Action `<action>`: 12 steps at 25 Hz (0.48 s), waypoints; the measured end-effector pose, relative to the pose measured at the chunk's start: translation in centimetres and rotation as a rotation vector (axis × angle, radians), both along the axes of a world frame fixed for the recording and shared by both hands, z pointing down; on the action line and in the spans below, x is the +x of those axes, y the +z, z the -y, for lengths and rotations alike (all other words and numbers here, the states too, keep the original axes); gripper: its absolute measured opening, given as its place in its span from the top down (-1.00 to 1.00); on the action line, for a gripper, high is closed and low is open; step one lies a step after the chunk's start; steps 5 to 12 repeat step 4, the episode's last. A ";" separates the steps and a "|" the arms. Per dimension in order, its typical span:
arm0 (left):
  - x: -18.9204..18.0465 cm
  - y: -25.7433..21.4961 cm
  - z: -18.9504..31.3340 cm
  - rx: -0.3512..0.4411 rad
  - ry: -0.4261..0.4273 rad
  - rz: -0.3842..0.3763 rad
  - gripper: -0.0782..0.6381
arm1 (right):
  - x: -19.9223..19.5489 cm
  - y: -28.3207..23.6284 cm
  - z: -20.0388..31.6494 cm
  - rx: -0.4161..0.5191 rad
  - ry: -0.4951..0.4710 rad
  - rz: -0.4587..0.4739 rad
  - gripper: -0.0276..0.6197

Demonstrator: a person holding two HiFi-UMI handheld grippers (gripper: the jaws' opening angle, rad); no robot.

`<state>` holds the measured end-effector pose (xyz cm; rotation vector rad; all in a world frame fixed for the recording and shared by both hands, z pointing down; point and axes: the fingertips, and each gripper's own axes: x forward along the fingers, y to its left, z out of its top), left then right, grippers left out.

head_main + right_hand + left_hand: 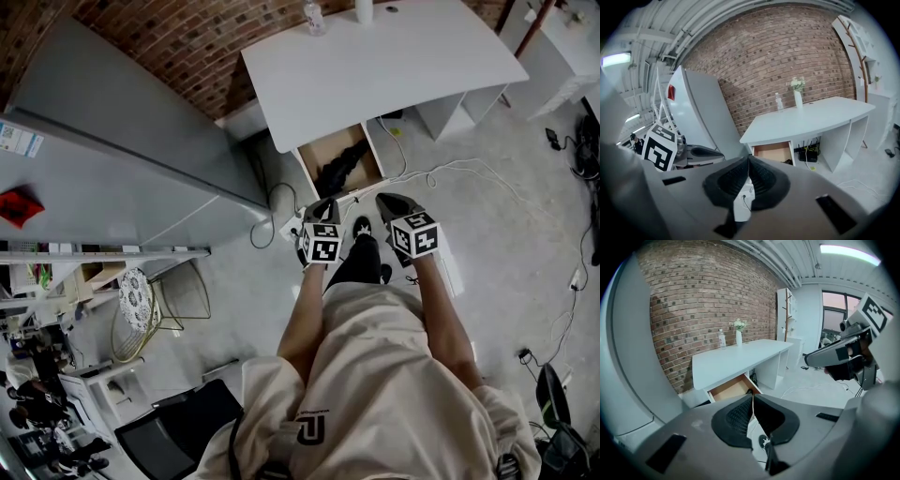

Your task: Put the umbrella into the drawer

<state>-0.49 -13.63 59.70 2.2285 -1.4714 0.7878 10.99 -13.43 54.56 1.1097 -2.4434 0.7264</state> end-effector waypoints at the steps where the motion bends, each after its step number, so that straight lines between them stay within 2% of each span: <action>1: 0.0 0.0 0.0 -0.003 0.000 0.001 0.74 | -0.3 -0.1 -0.1 0.004 -0.014 0.005 0.70; 4: 0.0 -0.2 0.0 -0.006 0.001 0.003 0.74 | -1.0 -0.5 -0.4 0.016 -0.059 0.009 0.70; 12: 0.0 -0.2 0.0 -0.006 0.001 0.003 0.74 | -1.0 -0.5 -0.4 0.016 -0.059 0.009 0.70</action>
